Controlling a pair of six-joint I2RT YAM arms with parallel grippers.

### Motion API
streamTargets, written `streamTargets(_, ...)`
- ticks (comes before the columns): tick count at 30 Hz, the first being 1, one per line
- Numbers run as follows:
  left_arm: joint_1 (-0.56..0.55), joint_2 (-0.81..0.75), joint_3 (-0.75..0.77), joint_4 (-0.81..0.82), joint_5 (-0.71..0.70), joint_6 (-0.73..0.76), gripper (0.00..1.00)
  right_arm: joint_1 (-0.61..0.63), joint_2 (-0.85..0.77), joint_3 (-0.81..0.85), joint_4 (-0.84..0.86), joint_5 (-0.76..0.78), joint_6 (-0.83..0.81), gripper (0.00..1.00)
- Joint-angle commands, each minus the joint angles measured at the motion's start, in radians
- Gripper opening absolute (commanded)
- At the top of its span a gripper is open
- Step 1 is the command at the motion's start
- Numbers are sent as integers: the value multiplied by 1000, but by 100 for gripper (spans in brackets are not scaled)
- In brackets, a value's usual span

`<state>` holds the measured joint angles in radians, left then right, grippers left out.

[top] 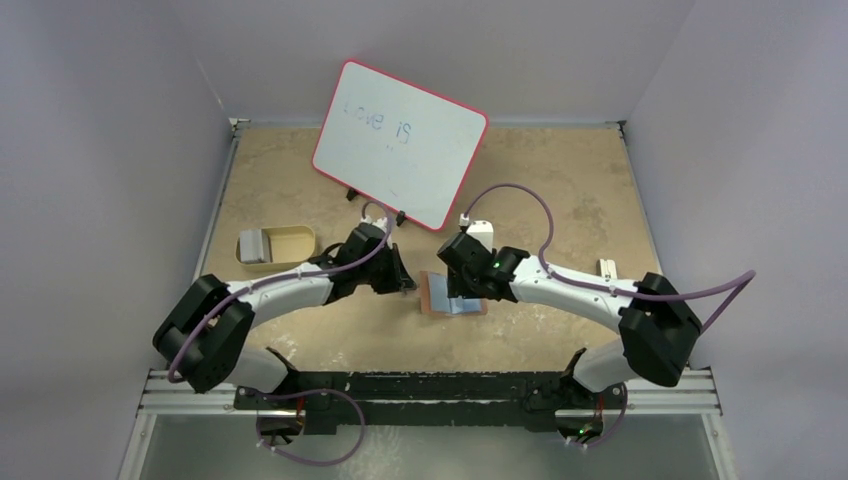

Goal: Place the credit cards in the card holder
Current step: Turn over the card slot in the card holder, then pick up the credit card from the storage box.

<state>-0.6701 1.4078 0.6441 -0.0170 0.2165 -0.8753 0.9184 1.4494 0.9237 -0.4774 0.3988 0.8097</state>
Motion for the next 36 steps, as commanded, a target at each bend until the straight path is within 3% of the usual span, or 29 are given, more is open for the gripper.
streamTargets(1, 1, 40, 69, -54, -88, 85, 2, 6, -34, -4, -18, 16, 6, 57)
streamTargets(9, 7, 40, 151, -165, -196, 105, 21, -2, -32, -10, -21, 45, 12, 47)
streamTargets(18, 13, -48, 268, -346, -412, 169, 42, -5, -51, 8, -123, 120, 50, 49)
streamTargets(24, 84, -67, 357, -459, -515, 236, 45, -4, -129, 22, -67, 39, 1, 49)
streamTargets(36, 392, -99, 395, -532, -570, 385, 46, -4, -95, 3, 152, -113, -103, 45)
